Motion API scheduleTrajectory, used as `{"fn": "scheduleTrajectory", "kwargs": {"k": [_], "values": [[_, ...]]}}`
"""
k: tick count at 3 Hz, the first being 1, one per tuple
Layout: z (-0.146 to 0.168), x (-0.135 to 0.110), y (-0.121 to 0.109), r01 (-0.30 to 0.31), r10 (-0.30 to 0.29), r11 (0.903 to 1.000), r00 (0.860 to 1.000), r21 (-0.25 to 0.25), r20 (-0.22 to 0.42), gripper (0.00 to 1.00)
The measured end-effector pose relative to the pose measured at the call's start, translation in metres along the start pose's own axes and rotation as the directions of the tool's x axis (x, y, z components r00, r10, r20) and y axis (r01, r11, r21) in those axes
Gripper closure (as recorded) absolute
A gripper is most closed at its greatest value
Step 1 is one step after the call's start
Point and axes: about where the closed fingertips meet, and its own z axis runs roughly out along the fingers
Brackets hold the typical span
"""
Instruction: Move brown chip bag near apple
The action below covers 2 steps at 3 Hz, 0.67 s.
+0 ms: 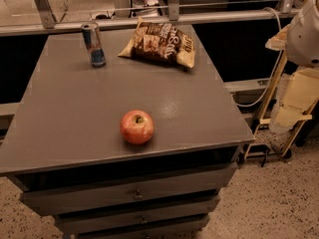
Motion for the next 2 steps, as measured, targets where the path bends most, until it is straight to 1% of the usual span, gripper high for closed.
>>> {"fn": "scheduleTrajectory", "kwargs": {"k": [1,2], "values": [[0.000,0.000,0.000,0.000,0.000,1.0000,1.000,0.000,0.000,0.00],[0.012,-0.004,-0.023,-0.002,0.001,0.9998,1.000,0.020,0.024,0.00]]}}
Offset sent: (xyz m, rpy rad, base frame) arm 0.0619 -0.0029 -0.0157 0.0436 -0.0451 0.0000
